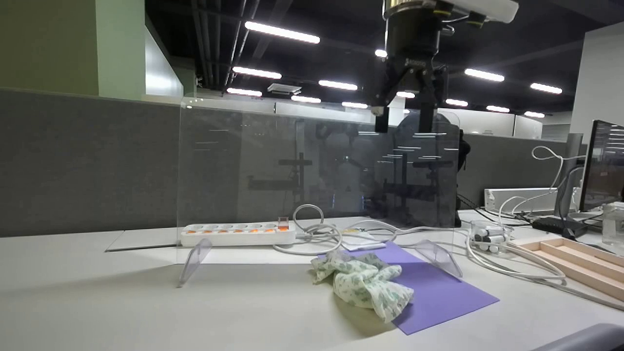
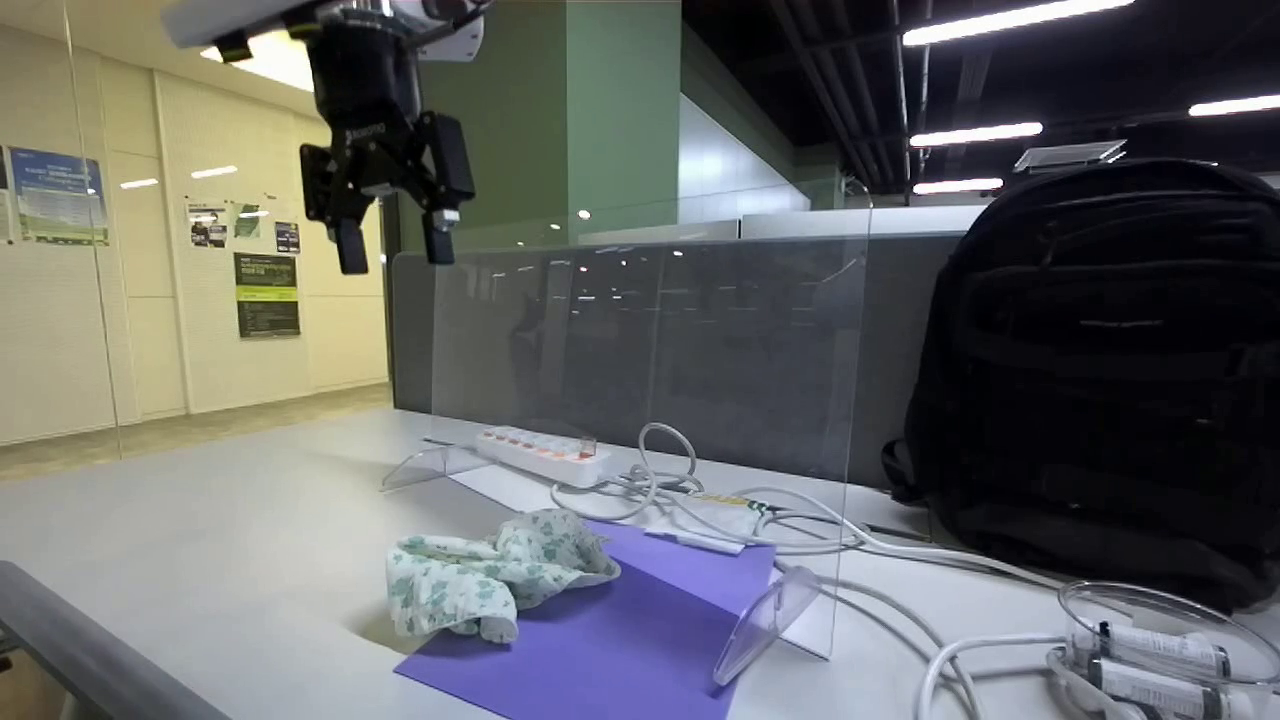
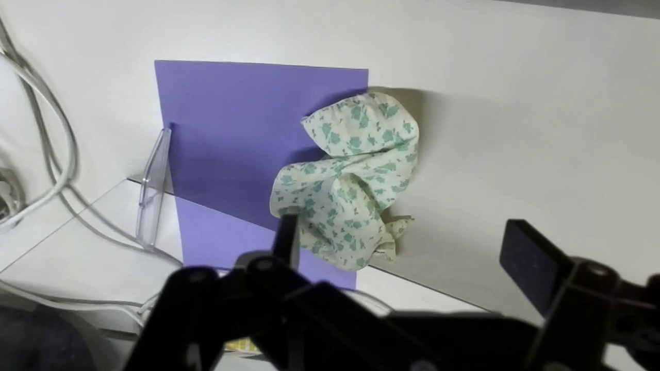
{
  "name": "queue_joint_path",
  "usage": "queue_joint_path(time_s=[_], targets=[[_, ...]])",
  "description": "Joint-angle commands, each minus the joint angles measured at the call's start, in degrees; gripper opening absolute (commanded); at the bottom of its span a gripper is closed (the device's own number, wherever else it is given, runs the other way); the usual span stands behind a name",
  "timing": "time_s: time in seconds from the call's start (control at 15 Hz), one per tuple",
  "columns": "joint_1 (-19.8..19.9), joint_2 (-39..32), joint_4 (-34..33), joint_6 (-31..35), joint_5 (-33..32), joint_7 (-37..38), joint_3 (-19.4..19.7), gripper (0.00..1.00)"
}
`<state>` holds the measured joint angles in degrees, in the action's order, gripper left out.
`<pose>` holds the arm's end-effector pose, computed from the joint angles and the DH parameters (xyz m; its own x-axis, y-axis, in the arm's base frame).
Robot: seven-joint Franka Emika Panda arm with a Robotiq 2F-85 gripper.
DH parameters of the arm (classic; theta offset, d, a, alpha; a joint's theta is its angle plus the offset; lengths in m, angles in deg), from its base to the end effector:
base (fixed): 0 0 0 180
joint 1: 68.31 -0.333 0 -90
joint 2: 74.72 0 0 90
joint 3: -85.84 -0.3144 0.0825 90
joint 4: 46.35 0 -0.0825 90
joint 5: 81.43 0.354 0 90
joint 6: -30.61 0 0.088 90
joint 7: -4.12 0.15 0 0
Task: Hang the white cloth in the glass panel
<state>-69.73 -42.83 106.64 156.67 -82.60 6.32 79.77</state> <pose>0.3480 0.0418 0.3886 0.9920 0.0927 0.0858 0.0868 -0.9938 0.0700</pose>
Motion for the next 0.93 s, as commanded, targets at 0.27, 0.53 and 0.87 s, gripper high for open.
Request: queue_joint_path(time_s=[0.27,0.53,0.87], targets=[[-0.40,-11.22,4.41,8.68,1.60,11.63,-2.94,1.00],[0.23,-16.66,4.51,10.44,3.43,11.72,-1.07,1.00],[-0.01,-18.36,4.81,11.34,2.79,9.86,-0.05,1.00]])
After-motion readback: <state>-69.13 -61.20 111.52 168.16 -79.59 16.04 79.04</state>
